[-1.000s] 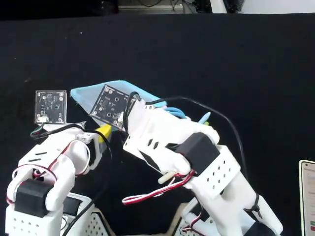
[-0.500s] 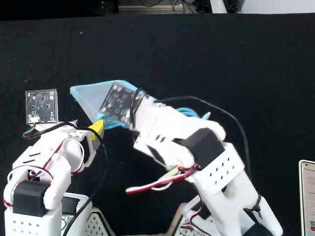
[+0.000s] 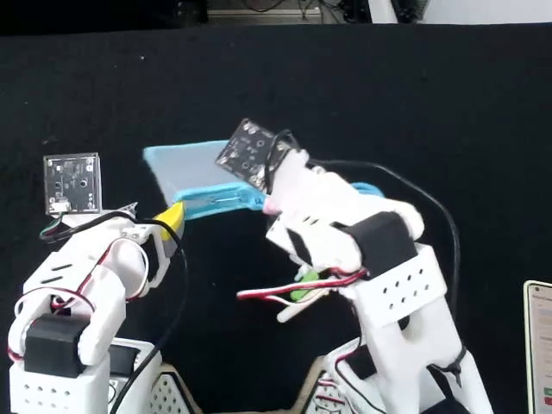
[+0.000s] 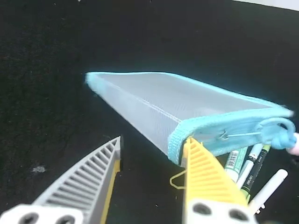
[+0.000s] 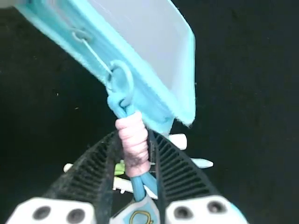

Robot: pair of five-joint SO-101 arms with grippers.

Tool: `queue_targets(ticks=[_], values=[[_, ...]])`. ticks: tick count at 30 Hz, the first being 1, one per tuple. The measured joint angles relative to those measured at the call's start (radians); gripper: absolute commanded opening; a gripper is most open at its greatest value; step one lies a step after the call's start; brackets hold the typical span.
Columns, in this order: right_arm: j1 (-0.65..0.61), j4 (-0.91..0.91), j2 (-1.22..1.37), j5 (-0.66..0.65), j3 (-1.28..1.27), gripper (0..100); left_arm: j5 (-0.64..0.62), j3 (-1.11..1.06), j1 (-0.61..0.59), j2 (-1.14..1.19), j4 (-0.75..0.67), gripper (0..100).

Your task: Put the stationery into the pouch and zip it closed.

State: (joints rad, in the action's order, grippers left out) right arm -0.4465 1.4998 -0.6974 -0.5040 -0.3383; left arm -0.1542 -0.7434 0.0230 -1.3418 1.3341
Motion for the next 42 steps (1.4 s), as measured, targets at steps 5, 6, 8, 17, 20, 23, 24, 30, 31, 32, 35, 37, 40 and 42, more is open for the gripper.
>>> queue_targets(ticks=[5,6,8,17,20,23,24,30,31,32,35,37,40,42], values=[[0.017,0.0,0.0,0.021,0.018,1.1,0.0,-0.011,-0.006,0.005,-0.049,21],[0.017,0.0,0.0,0.037,0.037,1.1,0.0,-0.014,-0.018,0.005,-0.061,21],[0.017,0.0,0.0,0.063,0.081,1.1,0.0,-0.014,-0.038,0.005,-0.075,21],[-0.092,0.008,0.0,0.077,0.207,1.1,0.002,0.051,-0.066,0.133,-0.08,21],[-0.097,0.011,0.0,0.077,0.207,1.1,0.0,0.16,-0.066,0.272,-0.021,21],[-0.1,0.011,0.0,0.077,0.207,1.1,0.0,0.345,-0.066,0.387,0.101,21],[-0.103,0.011,0.0,0.077,0.207,1.1,0.0,0.416,-0.066,0.419,0.158,21],[-0.103,0.011,0.026,0.077,0.242,1.1,-0.002,0.729,0.012,0.512,0.397,21],[-0.103,0.011,0.038,0.077,0.249,1.1,-0.002,0.746,0.026,0.512,0.407,21],[-0.103,0.011,0.051,0.077,0.258,1.1,-0.002,0.755,0.046,0.512,0.413,21],[-0.106,0.028,0.072,0.077,0.275,1.1,-0.002,0.761,0.124,0.519,0.419,21],[-0.106,0.031,0.072,0.077,0.276,1.1,-0.002,0.756,0.146,0.532,0.414,21],[-0.106,0.032,0.072,0.077,0.276,1.1,-0.002,0.71,0.152,0.523,0.376,21],[-0.106,0.032,0.072,0.077,0.276,1.1,-0.002,0.664,0.158,0.531,0.348,21]])
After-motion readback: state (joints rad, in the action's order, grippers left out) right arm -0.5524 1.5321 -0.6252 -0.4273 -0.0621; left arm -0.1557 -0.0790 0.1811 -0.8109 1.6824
